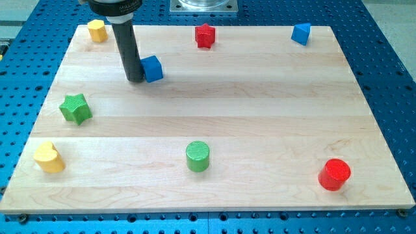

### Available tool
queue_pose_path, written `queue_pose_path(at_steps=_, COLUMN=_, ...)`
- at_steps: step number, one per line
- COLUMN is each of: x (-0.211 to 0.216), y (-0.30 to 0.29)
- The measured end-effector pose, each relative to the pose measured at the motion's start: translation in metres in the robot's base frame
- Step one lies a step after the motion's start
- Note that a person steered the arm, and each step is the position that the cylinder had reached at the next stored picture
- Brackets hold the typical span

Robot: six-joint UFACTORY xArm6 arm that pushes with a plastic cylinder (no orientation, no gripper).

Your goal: Move the green star to the center left side

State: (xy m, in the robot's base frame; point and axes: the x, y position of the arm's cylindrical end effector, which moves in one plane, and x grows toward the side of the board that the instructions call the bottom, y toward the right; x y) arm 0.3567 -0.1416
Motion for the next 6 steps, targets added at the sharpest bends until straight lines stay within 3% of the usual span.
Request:
queue_pose_path(at_steps=2, x=0.0, y=-0.014)
queue_pose_path(at_steps=4, x=0.129, y=-0.03)
queue_pose_path(at_steps=6, x=0.093, y=-0.054)
